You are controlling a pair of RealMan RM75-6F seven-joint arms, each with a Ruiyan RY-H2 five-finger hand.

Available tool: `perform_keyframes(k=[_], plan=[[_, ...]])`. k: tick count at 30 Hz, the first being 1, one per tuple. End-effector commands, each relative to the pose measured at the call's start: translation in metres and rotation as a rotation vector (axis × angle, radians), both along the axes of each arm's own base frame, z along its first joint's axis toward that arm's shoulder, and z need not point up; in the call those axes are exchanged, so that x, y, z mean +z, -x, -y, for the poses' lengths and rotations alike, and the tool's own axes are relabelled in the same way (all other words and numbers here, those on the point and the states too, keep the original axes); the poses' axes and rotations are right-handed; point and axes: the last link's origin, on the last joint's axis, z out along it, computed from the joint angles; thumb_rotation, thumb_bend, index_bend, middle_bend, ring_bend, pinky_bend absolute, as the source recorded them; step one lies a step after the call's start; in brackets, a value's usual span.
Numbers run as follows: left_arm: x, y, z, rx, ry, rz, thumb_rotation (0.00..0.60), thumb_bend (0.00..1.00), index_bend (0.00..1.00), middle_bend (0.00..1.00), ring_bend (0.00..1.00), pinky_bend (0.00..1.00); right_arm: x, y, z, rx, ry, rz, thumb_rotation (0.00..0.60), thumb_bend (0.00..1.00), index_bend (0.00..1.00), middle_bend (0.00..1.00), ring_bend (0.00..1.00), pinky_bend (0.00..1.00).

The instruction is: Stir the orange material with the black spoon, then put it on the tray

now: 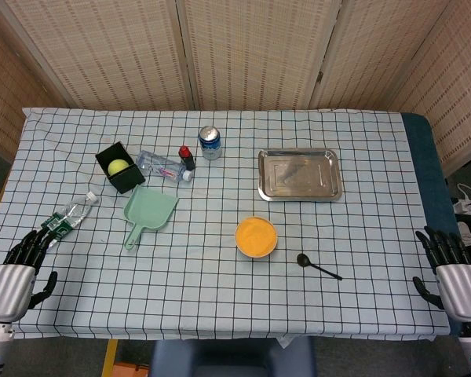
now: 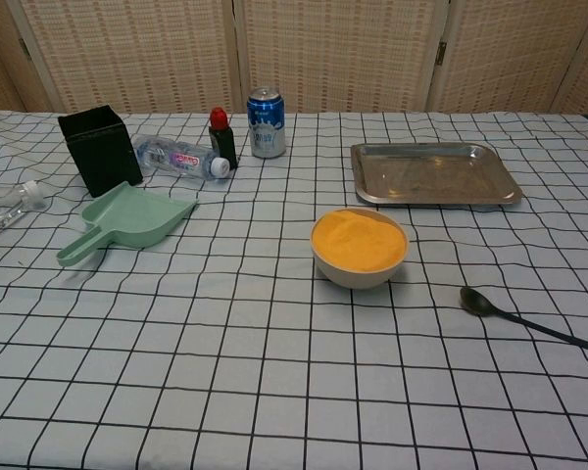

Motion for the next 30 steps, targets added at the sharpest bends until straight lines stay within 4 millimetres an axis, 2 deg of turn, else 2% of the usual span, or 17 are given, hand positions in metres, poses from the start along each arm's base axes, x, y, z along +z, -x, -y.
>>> perform_keyframes(k=[1,6,11,17,25,30], plan=[[0.001,0.002,0.001,0.01,-0.002,0.005,0.6,0.47,0.0,0.0,0.0,0.19,-0.009,-0.002,0.002,-0.004,-0.021,0.027,0.6,0.25,0.09,0.0,0.0,0.0],[0.002,0.001,0.002,0.005,0.014,0.023,0.6,0.47,0.0,0.0,0.0,0.19,-0.035,-0.017,0.014,-0.008,-0.089,0.126,0.6,0.24,0.22,0.0,0.0,0.0],[0.004,-0.001,0.001,-0.01,0.029,0.067,0.6,0.47,0.0,0.0,0.0,0.19,-0.065,-0.042,0.03,-0.003,-0.233,0.098,0.6,0.24,0.31,0.0,0.0,0.0],[0.006,0.002,0.006,0.0,0.087,0.102,0.6,0.48,0.0,0.0,0.0,0.19,-0.106,-0.061,0.037,-0.061,-0.252,0.121,0.6,0.24,0.39,0.0,0.0,0.0],[0.019,0.004,0.008,-0.009,0.1,0.15,0.6,0.52,0.0,0.0,0.0,0.18,-0.146,-0.076,0.046,-0.13,-0.218,0.085,0.6,0.24,0.45,0.0,0.0,0.0],[0.026,0.006,0.01,-0.01,0.084,0.17,0.6,0.52,0.0,0.0,0.0,0.18,-0.159,-0.085,0.058,-0.158,-0.222,0.082,0.6,0.25,0.47,0.0,0.0,0.0]])
